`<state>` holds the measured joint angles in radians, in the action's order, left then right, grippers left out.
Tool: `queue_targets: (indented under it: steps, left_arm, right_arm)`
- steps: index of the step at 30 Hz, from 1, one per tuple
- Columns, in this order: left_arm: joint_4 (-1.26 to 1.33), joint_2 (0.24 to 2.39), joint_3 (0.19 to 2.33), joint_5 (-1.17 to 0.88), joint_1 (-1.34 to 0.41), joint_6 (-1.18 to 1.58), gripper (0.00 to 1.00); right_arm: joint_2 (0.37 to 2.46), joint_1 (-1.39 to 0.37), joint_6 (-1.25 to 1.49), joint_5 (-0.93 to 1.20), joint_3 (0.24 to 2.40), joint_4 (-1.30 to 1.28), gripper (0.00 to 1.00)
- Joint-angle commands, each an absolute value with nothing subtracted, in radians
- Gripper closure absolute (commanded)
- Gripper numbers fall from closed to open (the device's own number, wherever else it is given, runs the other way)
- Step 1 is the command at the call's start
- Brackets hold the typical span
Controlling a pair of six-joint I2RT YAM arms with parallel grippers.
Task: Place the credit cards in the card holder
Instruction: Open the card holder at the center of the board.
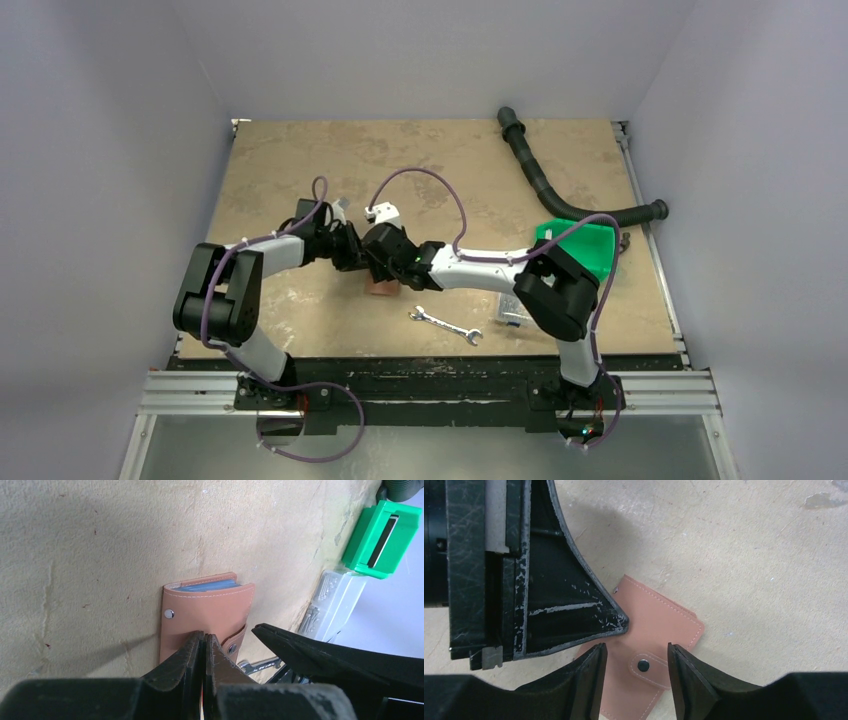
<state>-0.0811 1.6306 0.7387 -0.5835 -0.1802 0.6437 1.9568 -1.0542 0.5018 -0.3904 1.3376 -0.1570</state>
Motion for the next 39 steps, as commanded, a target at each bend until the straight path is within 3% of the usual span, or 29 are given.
queue_targets:
  steps: [1, 7, 11, 17, 23, 29, 32, 33, 36, 39]
  left_arm:
    - [-0.115, 1.657, 0.689, -0.498, -0.192, 0.648, 1.00]
    - [-0.130, 1.657, 0.682, -0.457, -0.192, 0.650, 1.00]
    - [-0.130, 1.662, 0.692, -0.461, -0.192, 0.664, 1.00]
    - [-0.143, 1.659, 0.683, -0.424, -0.192, 0.661, 1.00]
    - [-0.143, 1.663, 0.669, -0.385, -0.192, 0.662, 1.00]
    - [-0.143, 1.668, 0.661, -0.384, -0.190, 0.659, 1.00]
    - [-0.133, 1.665, 0.659, -0.406, -0.190, 0.663, 1.00]
    - [-0.132, 1.664, 0.659, -0.411, -0.190, 0.664, 1.00]
    - [-0.134, 1.663, 0.660, -0.414, -0.191, 0.661, 1.00]
    - [-0.134, 1.668, 0.661, -0.417, -0.190, 0.659, 1.00]
  right_arm:
    - [1.948, -1.068, 0.489, -0.416, 1.328, -0.145, 0.45]
    - [1.958, -1.077, 0.497, -0.462, 1.304, -0.157, 0.45]
    - [1.979, -1.078, 0.504, -0.497, 1.301, -0.132, 0.51]
    - [1.968, -1.077, 0.556, -0.556, 1.283, -0.139, 0.72]
    - [1.836, -1.046, 0.610, -0.463, 1.117, 0.046, 1.00]
    - [1.679, -0.905, 0.720, -0.129, 0.864, 0.402, 1.00]
    - [1.670, -0.919, 0.594, -0.131, 0.910, 0.320, 1.00]
    - [1.680, -0.942, 0.538, -0.153, 0.942, 0.267, 0.94]
    - [1.719, -1.023, 0.356, -0.274, 1.031, 0.157, 0.63]
    - [1.771, -1.038, 0.218, -0.283, 1.102, 0.077, 0.52]
